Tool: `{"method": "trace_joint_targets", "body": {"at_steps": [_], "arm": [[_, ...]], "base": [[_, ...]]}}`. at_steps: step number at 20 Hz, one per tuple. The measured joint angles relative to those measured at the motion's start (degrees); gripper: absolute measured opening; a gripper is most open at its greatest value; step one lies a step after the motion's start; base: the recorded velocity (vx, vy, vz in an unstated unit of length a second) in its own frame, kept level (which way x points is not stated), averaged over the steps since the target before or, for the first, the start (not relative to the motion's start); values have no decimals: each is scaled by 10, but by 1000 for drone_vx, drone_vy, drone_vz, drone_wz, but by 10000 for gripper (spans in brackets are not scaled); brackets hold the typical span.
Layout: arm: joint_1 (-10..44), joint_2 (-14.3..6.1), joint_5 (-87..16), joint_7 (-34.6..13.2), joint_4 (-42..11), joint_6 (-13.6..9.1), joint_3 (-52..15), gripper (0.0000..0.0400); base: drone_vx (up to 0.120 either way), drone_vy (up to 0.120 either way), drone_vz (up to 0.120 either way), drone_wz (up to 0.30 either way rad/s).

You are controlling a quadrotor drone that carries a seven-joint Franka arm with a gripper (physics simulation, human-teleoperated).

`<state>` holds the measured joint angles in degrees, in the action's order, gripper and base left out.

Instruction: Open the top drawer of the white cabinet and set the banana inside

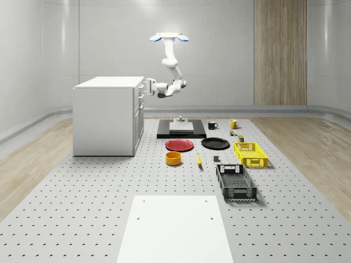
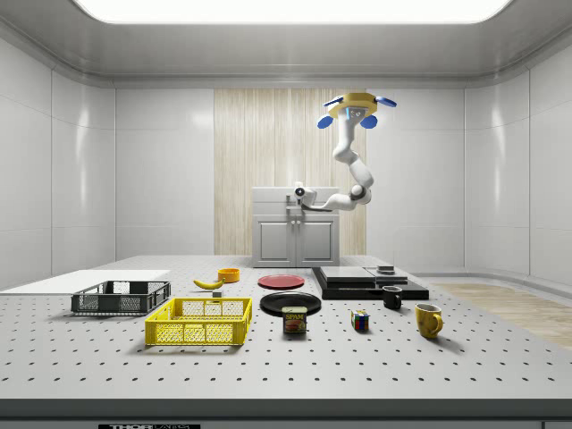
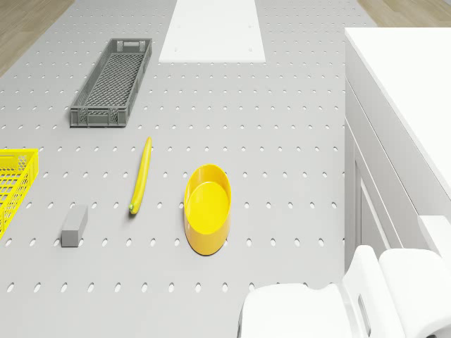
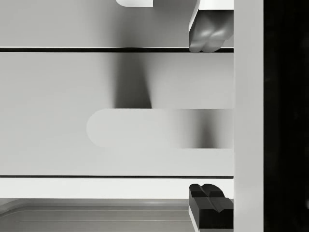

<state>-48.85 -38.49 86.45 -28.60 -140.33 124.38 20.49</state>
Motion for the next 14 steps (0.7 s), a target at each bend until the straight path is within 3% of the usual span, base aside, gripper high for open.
{"method": "trace_joint_targets", "body": {"at_steps": [5, 7, 9, 11, 13, 14], "arm": [[14, 10, 13, 4, 4, -5, -16, 400], [20, 13, 17, 5, 4, -8, -21, 284], [26, 15, 20, 5, 5, -11, -27, 214], [33, 16, 23, 6, 5, -15, -31, 171], [39, 17, 21, -3, 6, -18, -37, 164], [41, 19, 25, 14, 5, -19, -38, 151]], "base": [[0, 0, 0, 0], [0, 0, 0, 0], [0, 0, 0, 0], [0, 0, 0, 0], [0, 0, 0, 0], [0, 0, 0, 0]]}}
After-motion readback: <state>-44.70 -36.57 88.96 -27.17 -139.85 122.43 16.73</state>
